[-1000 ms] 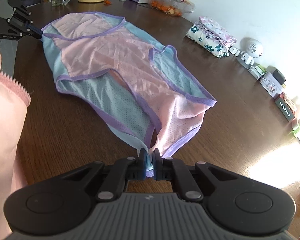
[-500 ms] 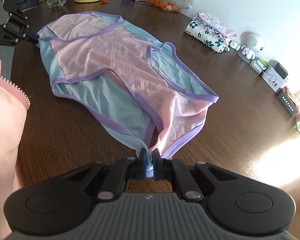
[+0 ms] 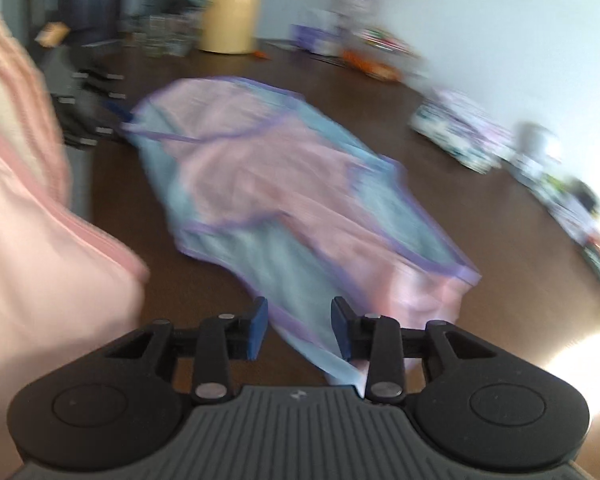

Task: Fold clothes
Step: 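Grasp the garment's long edge with both grippers and fold it over lengthwise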

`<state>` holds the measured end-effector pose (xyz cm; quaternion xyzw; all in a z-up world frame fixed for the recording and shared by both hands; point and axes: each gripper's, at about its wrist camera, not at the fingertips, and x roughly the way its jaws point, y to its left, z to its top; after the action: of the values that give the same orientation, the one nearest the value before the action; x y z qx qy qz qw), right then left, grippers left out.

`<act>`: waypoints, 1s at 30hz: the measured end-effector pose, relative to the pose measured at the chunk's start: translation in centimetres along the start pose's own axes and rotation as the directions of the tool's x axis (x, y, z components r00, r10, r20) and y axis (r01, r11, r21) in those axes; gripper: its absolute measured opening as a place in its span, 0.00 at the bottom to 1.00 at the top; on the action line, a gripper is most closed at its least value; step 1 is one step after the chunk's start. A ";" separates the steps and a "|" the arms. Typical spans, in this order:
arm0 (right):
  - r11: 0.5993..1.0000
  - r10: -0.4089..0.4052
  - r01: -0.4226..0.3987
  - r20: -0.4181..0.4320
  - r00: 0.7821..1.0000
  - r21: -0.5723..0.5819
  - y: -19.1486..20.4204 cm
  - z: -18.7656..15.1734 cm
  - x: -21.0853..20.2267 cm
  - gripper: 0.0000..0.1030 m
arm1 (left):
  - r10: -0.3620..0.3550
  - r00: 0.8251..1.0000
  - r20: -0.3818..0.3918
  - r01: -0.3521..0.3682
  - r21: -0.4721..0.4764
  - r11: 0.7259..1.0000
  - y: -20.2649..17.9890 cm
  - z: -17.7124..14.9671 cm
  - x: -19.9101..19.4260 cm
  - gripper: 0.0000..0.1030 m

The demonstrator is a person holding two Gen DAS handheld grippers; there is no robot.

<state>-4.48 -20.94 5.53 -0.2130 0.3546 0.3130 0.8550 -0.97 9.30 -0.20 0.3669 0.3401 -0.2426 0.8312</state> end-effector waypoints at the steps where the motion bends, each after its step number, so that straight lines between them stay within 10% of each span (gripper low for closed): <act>1: 0.999 0.041 -0.041 0.012 0.999 -0.030 0.6 0.7 0.7 0.35 | -0.005 1.000 0.007 0.005 0.012 1.000 -0.1 0.0 0.0 0.26; 11: 0.925 0.131 -0.162 -0.113 0.985 -0.343 6.7 5.5 7.8 0.33 | -0.061 0.997 0.050 0.054 0.138 0.989 0.0 -0.4 0.1 0.22; 13: 0.923 0.125 -0.168 -0.143 0.982 -0.347 7.0 5.7 8.3 0.17 | -0.072 0.996 0.043 0.065 0.148 0.987 0.0 -0.4 0.4 0.04; 17: 0.932 0.114 -0.164 -0.167 0.979 -0.324 6.8 5.7 8.5 0.04 | -0.061 0.997 0.056 0.053 0.141 0.989 -0.1 -0.5 0.5 0.01; 30: 0.983 0.085 -0.105 -0.134 0.987 -0.151 0.1 9.6 8.0 0.03 | 0.112 0.987 0.118 -0.132 0.174 0.976 2.7 3.8 1.1 0.00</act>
<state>4.37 -12.18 5.91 -0.2820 0.3921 0.3663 0.7953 2.99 7.83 2.02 0.4476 0.2481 -0.2404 0.8248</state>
